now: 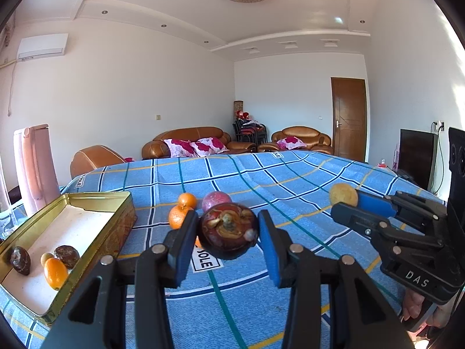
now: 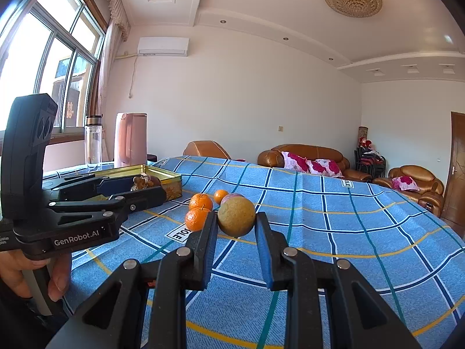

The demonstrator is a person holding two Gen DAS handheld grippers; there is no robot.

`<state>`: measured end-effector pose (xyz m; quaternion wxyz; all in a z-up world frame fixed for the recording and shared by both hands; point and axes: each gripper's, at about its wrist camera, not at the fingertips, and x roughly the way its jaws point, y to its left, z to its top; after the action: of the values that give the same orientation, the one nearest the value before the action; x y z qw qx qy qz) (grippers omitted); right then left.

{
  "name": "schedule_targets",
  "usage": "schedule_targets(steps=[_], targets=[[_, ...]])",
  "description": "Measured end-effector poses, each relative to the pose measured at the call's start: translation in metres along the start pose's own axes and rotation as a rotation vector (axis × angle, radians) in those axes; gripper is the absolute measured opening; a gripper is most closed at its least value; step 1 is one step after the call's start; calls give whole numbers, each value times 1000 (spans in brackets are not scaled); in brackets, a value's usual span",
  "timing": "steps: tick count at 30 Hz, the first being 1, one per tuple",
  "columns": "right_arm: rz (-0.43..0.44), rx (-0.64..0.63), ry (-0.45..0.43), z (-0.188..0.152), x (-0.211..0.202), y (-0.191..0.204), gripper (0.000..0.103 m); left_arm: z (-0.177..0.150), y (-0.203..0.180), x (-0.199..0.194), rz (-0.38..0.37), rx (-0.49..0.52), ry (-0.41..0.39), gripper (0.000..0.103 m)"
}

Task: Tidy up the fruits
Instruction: 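Carry the mangosteen in the left tool while the right tool carries the yellow fruit over the tray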

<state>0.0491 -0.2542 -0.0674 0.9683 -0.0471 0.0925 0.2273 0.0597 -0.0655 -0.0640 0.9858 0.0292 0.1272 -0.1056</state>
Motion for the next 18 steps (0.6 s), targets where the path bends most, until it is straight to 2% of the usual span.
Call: schedule_targets(steps=[11, 18], targets=[[-5, -20, 23, 10, 6, 16, 28, 3, 14, -8, 24, -18, -13, 44], [21, -26, 35, 18, 12, 28, 28, 7, 21, -16, 52, -6, -31, 44]])
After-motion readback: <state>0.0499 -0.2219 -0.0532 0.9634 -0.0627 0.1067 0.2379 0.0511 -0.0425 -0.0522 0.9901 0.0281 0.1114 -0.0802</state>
